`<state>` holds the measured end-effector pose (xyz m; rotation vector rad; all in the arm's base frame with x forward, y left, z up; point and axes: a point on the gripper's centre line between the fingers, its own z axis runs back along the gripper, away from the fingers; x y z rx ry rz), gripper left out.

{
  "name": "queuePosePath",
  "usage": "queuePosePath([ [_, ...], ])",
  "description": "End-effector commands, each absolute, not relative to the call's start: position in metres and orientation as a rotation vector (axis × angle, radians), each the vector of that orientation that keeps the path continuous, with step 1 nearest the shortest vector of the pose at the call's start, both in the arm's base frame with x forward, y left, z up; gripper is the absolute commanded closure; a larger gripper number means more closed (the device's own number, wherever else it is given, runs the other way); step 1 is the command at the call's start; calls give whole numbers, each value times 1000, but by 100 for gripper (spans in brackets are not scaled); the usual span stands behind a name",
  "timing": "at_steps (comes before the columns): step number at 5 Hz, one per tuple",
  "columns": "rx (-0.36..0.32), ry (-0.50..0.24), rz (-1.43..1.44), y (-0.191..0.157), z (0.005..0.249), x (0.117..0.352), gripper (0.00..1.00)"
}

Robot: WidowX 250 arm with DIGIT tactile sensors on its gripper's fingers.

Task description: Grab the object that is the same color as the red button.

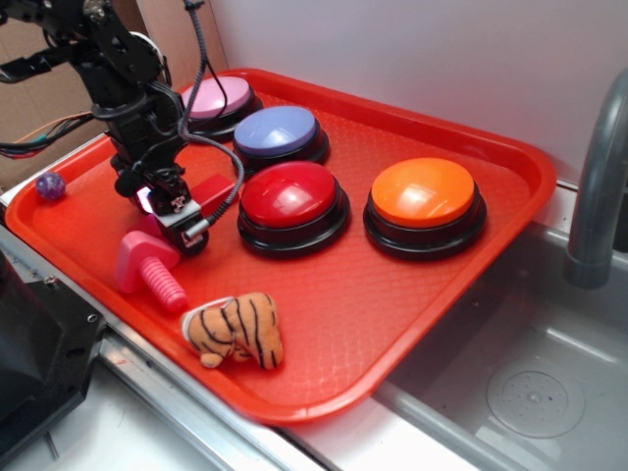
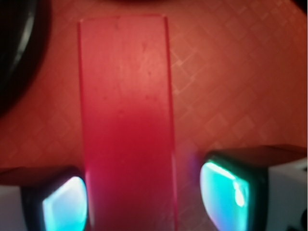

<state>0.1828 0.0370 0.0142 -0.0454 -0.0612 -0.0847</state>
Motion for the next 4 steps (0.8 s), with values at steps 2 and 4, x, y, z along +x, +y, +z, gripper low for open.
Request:
queuePosePath([
  [2, -20, -41, -52, 33, 44, 185, 100],
  [4, -5, -48, -127, 10, 121, 193, 100],
])
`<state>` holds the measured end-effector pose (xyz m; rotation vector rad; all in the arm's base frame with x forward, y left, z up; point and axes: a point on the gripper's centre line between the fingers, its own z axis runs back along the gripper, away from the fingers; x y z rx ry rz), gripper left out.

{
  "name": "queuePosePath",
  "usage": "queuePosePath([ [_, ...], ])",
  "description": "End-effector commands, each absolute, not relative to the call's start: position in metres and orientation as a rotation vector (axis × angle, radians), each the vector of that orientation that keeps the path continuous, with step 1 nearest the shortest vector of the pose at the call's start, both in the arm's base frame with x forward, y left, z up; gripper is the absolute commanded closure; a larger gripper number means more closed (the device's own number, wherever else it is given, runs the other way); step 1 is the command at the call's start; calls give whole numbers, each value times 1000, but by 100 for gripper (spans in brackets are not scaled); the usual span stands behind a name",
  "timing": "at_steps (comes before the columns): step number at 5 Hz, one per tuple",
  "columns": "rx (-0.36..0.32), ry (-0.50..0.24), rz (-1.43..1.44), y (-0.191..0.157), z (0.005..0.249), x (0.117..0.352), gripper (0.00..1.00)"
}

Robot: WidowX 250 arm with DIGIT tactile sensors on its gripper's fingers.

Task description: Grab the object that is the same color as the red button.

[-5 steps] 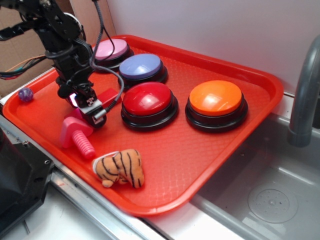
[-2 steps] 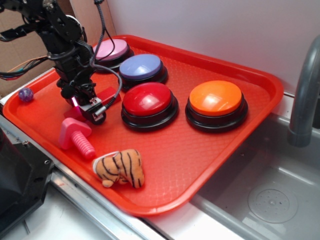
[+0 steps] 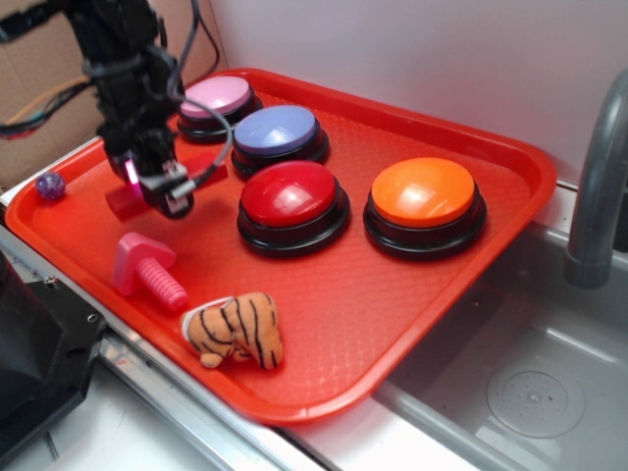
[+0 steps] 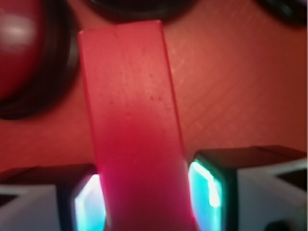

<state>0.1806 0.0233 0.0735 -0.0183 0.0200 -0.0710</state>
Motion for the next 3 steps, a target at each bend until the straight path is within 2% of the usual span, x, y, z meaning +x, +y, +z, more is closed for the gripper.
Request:
queuePosePath([
  [1, 38, -37, -166, -2, 154, 197, 100],
  [2, 94, -48, -224, -10, 180, 198, 100],
  [3, 131, -52, -214, -8, 176, 198, 100],
])
